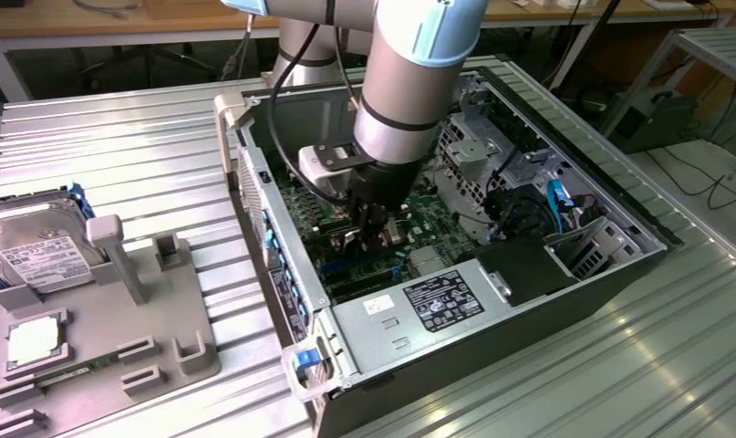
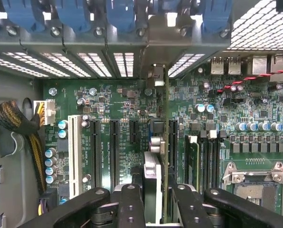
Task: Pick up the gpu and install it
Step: 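Insert the gpu into the slot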
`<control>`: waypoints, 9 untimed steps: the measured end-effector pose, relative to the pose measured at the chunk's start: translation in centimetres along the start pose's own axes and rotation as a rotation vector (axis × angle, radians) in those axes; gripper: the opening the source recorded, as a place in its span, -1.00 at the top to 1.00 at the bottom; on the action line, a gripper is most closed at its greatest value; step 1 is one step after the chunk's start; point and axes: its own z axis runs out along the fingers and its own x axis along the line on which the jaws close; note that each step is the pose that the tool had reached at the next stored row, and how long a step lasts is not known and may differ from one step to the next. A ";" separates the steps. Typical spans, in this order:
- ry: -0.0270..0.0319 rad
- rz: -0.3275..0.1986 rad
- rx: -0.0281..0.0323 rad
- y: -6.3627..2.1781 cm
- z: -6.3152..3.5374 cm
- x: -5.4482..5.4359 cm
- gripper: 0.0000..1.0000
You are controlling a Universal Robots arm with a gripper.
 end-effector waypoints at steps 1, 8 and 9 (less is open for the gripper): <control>0.0000 0.000 0.0000 0.02 0.00 0.0 0.44; -0.0001 0.000 0.0000 0.02 0.04 -0.3 0.44; -0.0001 0.000 0.0000 0.04 0.04 -0.3 0.44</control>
